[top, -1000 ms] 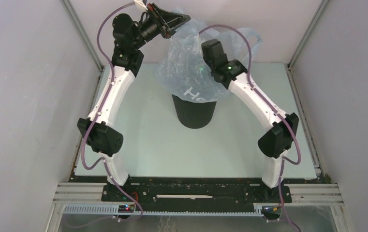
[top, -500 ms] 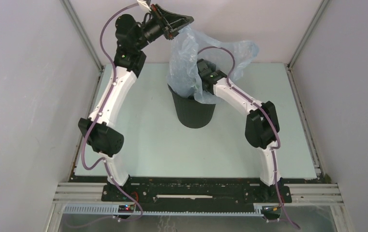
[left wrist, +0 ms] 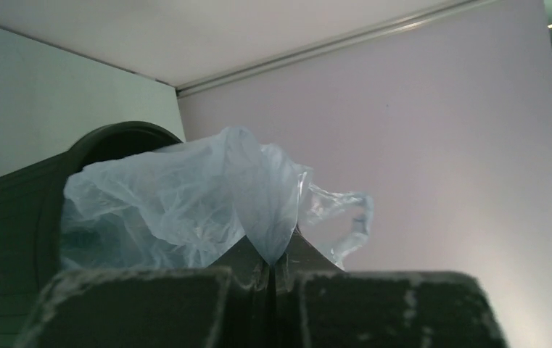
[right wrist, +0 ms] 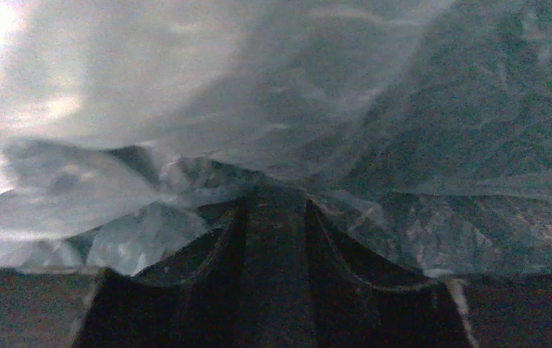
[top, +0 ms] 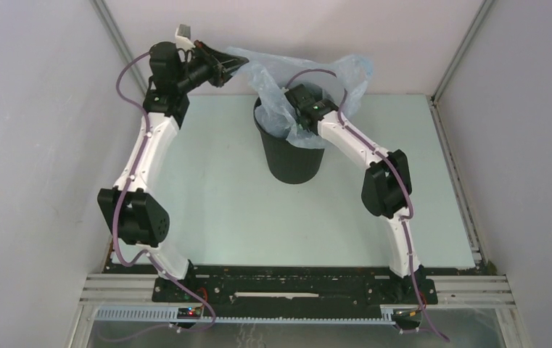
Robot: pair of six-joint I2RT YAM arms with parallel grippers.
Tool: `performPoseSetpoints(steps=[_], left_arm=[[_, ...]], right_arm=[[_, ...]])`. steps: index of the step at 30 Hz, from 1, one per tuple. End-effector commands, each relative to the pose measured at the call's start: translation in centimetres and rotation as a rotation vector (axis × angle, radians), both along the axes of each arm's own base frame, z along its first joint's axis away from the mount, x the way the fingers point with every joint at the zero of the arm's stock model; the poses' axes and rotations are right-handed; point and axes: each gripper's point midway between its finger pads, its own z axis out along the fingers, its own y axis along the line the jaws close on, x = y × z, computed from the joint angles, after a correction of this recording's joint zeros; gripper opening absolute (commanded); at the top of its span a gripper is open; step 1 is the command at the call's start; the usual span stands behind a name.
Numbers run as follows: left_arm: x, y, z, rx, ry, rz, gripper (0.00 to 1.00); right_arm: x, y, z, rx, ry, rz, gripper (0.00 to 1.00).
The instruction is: Put the trash bags into the trash bin
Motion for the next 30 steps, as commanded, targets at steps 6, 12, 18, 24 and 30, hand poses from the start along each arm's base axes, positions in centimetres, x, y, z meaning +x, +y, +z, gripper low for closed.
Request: performPoseSetpoints(steps=[6, 12, 18, 24, 30], left_arm=[[-1.9, 1.1, 2.6, 0.065, -0.074, 0.035, 0.0], [-2.6, 0.5, 2.9, 0.087, -0.105, 0.01, 0.0], [-5.3, -1.1, 4.0, 0.141, -0.168, -0.033, 0.0], [-7.0, -2.6, 0.6, 0.261, -0.123, -0.055, 0.0], [-6.8, -2.1, -0.6, 0.264, -0.091, -0.018, 0.0]], right_arm=[[-4.4, 0.3, 12.1, 0.168, -0.084, 0.129, 0.57], [-4.8, 0.3, 13.9, 0.191, -0.136, 0.141, 0.64], [-2.9, -0.1, 15.2, 0.255, -0.171, 0.021, 0.61], [-1.1, 0.9, 17.6, 0.378, -0.178, -0.076, 0.67], [-2.0, 2.1, 19.7, 0.466, -0.172, -0.088, 0.73]])
